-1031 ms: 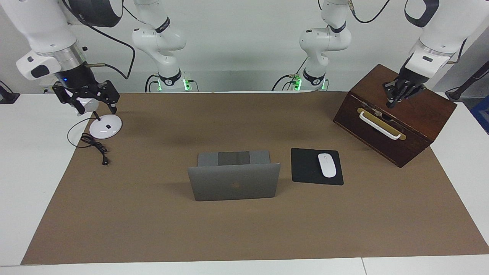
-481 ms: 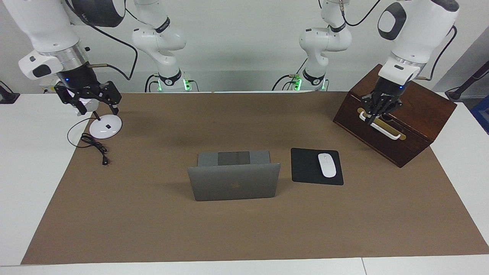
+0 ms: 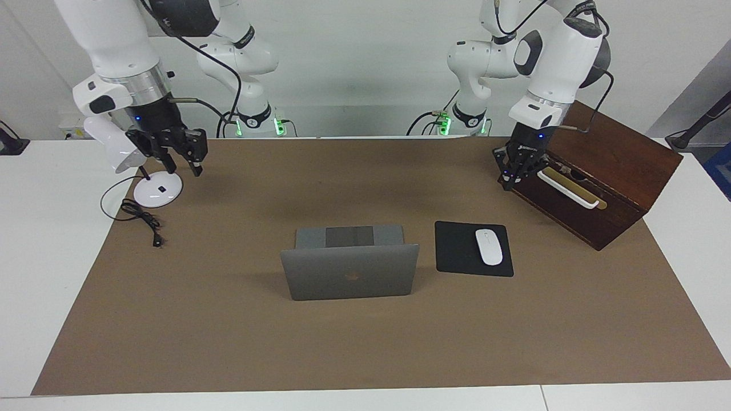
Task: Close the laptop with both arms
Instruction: 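Move the left gripper to the laptop base while the right gripper reaches the lid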
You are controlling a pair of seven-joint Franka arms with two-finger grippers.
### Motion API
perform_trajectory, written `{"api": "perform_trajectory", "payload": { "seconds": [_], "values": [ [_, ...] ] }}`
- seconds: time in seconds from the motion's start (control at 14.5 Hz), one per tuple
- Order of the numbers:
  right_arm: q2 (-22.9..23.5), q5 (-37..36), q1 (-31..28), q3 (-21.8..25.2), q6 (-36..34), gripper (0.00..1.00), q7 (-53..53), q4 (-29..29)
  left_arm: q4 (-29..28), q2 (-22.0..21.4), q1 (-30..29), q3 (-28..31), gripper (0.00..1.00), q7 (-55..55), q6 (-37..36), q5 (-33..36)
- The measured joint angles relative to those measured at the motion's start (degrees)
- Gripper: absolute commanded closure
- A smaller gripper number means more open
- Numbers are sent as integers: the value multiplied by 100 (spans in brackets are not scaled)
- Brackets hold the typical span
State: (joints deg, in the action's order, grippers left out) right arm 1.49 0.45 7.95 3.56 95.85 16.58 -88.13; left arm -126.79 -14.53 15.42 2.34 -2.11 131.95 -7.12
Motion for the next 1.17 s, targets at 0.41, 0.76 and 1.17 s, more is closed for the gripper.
{"api": "perform_trajectory", "payload": {
  "seconds": [0.41,0.76,1.17],
  "values": [
    [99,-767,1110,-23,276,100,1850,71,-830,-2,724,-6,100,112,1445,-6],
    [519,-1133,1754,-22,564,100,2857,337,-1208,220,1240,-4,100,122,2433,-9],
    [998,-1481,2127,-4,1145,100,3285,422,-1530,1159,1757,-8,100,133,4205,-10]
  ]
}}
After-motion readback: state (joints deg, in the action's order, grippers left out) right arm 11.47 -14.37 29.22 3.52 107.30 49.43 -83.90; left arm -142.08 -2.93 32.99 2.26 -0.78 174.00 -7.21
